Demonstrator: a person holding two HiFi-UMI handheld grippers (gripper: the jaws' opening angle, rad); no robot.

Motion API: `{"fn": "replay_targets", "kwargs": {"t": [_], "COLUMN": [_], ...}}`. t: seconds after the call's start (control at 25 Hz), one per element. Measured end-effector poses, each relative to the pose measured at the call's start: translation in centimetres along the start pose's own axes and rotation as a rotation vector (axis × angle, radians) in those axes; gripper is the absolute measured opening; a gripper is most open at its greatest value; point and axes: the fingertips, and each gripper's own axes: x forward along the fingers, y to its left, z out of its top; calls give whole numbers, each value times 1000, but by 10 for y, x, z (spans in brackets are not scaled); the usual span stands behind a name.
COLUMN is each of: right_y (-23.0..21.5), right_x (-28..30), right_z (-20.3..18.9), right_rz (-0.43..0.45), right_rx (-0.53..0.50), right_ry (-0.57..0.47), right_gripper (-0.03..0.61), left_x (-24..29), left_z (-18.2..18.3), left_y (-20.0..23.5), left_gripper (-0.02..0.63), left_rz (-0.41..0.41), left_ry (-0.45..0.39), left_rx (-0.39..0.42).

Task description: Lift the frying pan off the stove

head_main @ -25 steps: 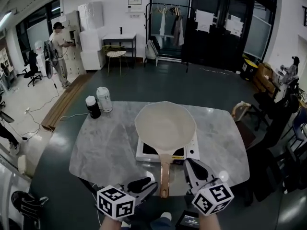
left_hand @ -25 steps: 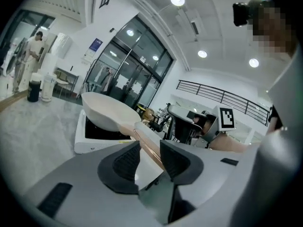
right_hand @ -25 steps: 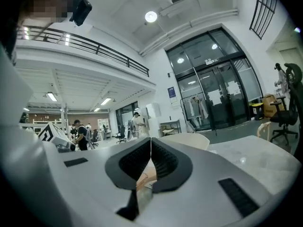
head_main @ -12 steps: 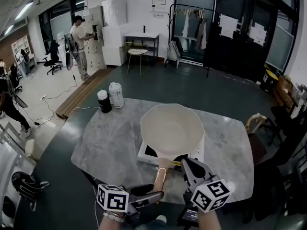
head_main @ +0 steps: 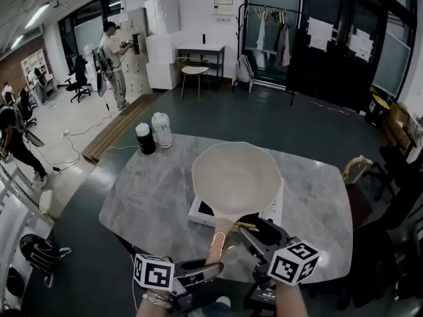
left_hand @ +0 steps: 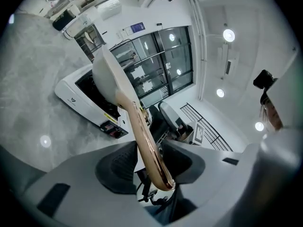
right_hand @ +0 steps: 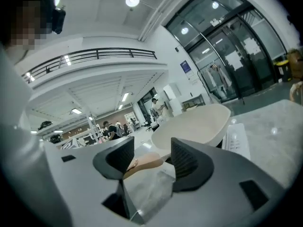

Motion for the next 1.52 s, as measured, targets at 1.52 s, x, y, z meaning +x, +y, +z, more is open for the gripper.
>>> {"fn": "replay_targets", "kwargs": {"t": [1.52], "right_y": [16], "right_x": [112], "right_z": [-78], "right_rz": [316], "right_rx": [681], "right_ry": [251], "right_gripper": [238], "left_x": [4], "left_z": [-29], "left_y": [17], "left_gripper": [178], "left_rz": [187], "left_ry": [228], "left_rx": [127]}}
